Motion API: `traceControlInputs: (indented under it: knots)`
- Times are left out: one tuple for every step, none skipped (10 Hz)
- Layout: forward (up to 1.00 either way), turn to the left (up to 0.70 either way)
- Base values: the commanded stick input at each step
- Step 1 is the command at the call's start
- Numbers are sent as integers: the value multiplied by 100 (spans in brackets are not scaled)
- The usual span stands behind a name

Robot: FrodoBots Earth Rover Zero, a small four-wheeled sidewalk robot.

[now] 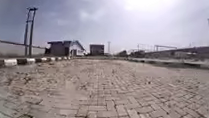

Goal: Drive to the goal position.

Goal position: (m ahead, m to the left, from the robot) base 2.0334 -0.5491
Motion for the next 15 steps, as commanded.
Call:
traceControlInputs:
  knots:
    - [100, 0]
    - [100, 0]
    - [100, 0]
    - [100, 0]
    - [100, 0]
    - [100, 0]
    - [100, 0]
    - [100, 0]
    - [100, 0]
    - [100, 0]
    - [100, 0]
    - [100, 0]
    - [100, 0]
    - [100, 6]
    - [100, 15]
